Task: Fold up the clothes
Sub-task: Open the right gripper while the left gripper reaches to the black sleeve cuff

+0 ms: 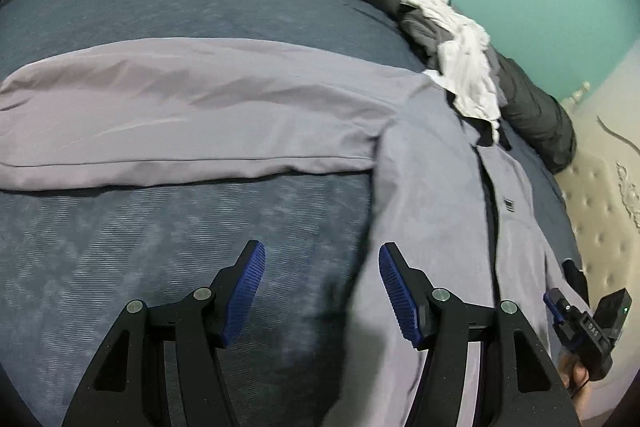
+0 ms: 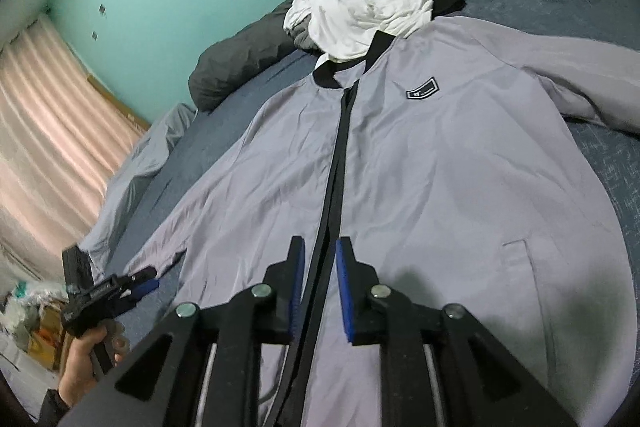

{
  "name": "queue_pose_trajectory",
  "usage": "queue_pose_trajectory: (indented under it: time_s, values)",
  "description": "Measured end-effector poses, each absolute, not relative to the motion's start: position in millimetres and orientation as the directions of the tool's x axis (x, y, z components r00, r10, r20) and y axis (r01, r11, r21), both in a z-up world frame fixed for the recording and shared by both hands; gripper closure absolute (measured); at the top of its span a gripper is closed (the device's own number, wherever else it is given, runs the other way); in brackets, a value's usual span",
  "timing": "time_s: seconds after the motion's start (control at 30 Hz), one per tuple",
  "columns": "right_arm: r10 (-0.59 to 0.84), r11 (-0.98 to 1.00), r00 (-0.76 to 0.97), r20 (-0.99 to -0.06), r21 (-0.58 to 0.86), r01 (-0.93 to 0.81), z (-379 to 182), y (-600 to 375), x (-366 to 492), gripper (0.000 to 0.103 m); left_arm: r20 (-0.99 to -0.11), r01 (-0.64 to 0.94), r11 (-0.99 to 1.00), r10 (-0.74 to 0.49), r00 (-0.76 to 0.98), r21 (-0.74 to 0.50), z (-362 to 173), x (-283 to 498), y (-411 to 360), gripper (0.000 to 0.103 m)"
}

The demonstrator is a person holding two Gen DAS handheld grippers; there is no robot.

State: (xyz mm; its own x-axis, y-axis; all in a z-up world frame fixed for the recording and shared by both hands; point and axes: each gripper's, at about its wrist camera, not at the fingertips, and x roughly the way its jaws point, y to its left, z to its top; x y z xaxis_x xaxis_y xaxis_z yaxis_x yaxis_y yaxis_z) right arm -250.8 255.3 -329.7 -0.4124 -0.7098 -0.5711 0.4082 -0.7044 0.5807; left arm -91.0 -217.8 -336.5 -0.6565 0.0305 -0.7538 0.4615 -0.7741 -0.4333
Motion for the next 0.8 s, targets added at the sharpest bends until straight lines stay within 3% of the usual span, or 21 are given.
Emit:
queue_pose_trajectory:
  time_s: [0.33, 0.8]
  values:
    - [-0.722, -0.692, -0.399, -0.566, 0.604, 0.395, -333, 255, -253, 0.086, -0.770, 0.548, -0.705, -0.003, -0.637, -0.451, -335, -66, -276, 0.039]
    - [-0.728, -0.685, -0.385, -0.566, 0.607, 0.403, -335, 248, -253, 0.086, -0.767, 0.729, -0.424, -0.113, -0.632, -0.538, -363, 16, -377, 0.037]
